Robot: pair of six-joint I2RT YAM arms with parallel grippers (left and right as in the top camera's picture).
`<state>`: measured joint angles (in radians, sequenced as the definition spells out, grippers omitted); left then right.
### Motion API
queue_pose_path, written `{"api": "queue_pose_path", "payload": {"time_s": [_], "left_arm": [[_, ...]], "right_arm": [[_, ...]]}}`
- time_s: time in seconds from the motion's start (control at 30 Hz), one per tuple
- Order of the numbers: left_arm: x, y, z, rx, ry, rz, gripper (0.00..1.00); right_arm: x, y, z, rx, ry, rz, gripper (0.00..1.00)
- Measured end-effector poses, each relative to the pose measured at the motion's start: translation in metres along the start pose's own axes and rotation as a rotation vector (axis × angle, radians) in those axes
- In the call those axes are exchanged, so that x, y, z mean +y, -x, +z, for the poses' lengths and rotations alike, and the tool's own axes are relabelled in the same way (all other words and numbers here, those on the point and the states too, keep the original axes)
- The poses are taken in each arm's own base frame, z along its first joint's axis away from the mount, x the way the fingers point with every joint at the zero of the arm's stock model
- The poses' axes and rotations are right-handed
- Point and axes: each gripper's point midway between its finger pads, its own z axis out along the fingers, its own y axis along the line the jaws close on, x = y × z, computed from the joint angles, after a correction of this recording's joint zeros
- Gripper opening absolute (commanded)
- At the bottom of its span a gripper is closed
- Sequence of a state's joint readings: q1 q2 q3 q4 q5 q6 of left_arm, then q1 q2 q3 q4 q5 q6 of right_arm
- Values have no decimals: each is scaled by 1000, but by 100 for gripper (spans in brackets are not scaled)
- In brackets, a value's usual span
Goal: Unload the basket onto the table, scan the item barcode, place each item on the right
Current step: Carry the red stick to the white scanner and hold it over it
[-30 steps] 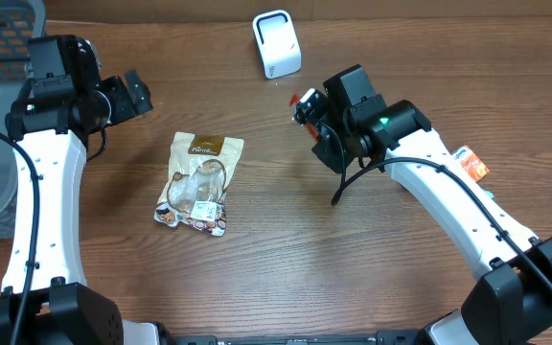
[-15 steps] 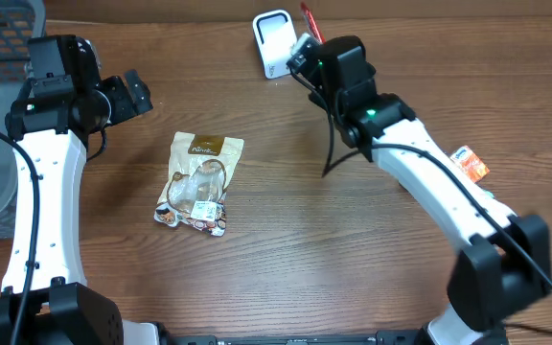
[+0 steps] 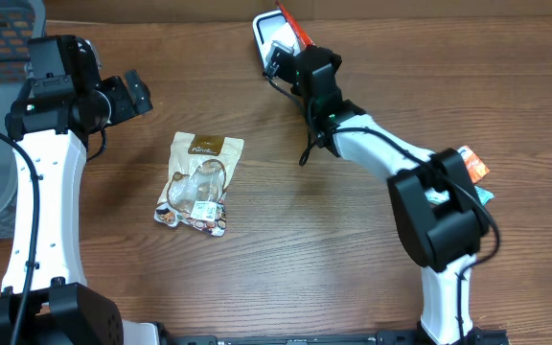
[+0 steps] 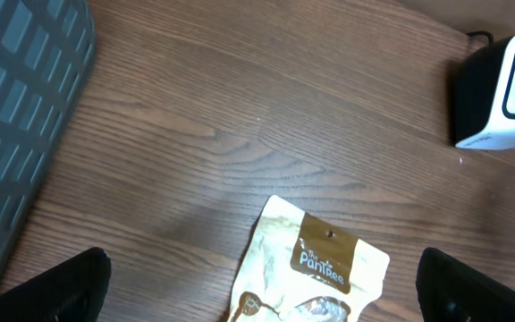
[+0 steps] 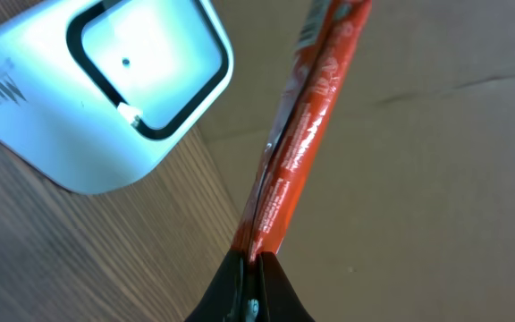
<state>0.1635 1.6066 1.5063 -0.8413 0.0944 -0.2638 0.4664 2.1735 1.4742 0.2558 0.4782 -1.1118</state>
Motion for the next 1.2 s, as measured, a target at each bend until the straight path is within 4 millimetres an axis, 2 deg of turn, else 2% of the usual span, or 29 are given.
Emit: {"api": "queue_pose_path", "payload": {"time_s": [0.13, 0.3, 0.5, 0.83, 0.97, 1.2], "left_arm": [[0, 0, 0, 0, 0, 0, 100], [0, 0, 0, 0, 0, 0, 100], [0, 0, 0, 0, 0, 0, 100], [0, 0, 0, 0, 0, 0, 100], [0, 0, 0, 0, 0, 0, 100], [0, 0, 0, 0, 0, 0, 100]], "right_arm": [[22, -15, 16, 51, -25, -103, 4], [45, -30, 25, 100, 2, -189, 3], [38, -25, 24, 101, -40, -213, 4], [54, -17, 17, 109, 0, -286, 3], [62, -22, 16, 126, 32, -311, 3], [51, -24, 13, 172, -35, -203, 3]]}}
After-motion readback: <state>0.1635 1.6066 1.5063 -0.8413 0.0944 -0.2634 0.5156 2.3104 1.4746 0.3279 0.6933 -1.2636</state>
